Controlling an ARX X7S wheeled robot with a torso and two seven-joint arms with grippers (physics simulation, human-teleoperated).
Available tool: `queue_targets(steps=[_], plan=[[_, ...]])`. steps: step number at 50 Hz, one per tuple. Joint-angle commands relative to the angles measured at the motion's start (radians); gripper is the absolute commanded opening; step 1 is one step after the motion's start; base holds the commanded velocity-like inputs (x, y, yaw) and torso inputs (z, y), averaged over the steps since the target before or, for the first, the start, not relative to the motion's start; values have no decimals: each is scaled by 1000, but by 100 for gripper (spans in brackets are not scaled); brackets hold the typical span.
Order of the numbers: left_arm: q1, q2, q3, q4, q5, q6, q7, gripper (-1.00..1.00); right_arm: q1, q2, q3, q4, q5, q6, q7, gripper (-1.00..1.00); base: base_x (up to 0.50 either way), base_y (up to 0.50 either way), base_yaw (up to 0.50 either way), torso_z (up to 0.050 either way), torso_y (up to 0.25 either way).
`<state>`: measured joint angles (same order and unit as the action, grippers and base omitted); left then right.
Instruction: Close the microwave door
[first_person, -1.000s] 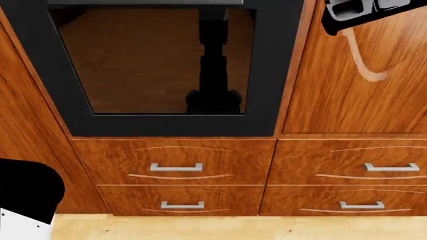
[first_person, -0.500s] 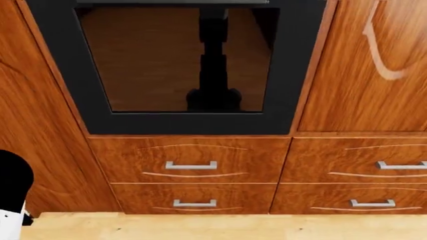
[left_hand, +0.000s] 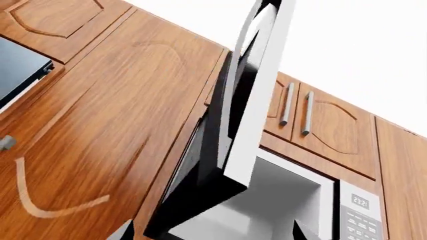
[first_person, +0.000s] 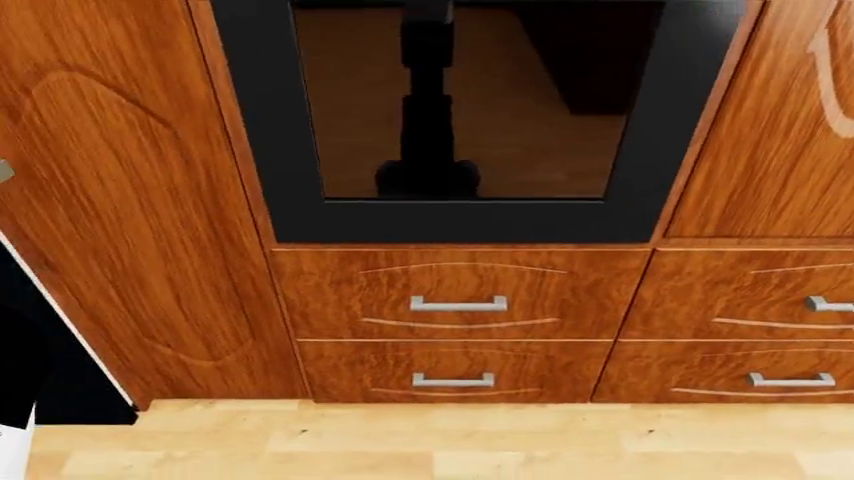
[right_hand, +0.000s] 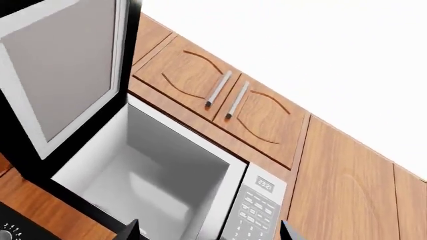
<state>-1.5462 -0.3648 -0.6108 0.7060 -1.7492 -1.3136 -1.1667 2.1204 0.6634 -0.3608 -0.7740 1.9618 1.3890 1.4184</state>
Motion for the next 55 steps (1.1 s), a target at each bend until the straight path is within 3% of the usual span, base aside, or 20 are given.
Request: queue_targets(steps=[1,24,55], plan=[[7,-9,8,5,-8,17,-3,100,24,13,-27,-2,1,-8,1,100,-234,500,0,0,0],[14,-23,25,8,-3,44,4,100,34,20,-38,-14,-15,-28,-32,100,-214,500,0,0,0],[25,-40,47,13,-7,78,3,100,64,40,-64,-28,-25,-31,-59,100,2,500,0,0,0]])
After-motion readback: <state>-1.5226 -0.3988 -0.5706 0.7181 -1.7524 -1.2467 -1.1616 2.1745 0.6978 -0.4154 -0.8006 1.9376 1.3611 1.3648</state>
